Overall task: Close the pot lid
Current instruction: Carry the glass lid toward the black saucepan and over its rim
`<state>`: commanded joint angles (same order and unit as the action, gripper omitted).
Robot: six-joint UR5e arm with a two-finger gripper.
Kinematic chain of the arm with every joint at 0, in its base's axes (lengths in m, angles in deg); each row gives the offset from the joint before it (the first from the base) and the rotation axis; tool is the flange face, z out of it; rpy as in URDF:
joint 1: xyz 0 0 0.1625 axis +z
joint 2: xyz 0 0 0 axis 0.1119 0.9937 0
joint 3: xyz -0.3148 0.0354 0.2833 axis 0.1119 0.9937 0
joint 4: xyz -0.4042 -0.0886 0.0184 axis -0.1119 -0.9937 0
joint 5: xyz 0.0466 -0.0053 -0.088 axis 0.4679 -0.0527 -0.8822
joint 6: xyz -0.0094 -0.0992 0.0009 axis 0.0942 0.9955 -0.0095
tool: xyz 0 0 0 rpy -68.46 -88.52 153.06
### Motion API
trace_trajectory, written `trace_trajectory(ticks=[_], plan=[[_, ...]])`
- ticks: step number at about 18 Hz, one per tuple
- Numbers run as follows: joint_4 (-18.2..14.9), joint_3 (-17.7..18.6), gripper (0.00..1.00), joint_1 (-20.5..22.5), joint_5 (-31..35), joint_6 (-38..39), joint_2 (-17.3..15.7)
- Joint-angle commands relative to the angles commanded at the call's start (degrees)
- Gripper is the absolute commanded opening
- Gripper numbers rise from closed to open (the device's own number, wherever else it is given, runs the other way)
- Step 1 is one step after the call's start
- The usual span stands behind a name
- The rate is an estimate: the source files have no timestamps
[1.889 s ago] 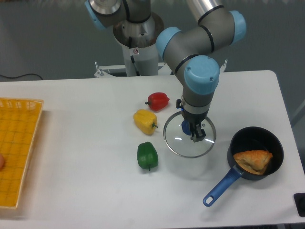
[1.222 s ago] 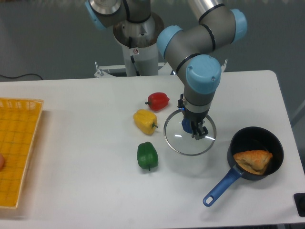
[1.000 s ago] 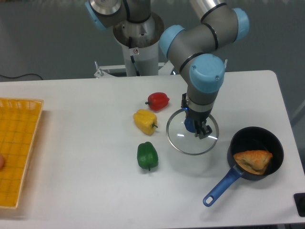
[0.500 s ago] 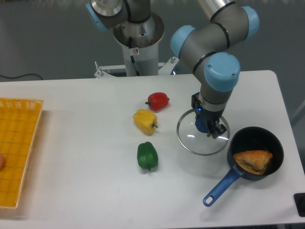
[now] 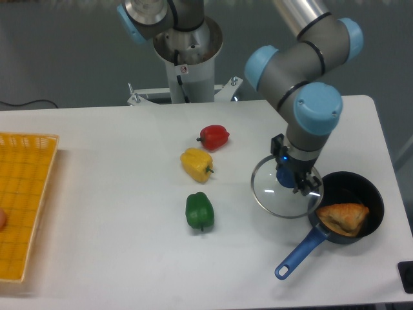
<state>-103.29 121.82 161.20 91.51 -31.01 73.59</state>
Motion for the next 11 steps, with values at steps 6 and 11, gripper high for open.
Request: trace_trajectory(ticks=[6, 11], plan=[[-0.2, -2.3, 0.53, 1.2, 0.3, -0.2, 1.2], [-0.4, -4.0, 0.53, 2.2, 0.3, -0.2, 2.3]])
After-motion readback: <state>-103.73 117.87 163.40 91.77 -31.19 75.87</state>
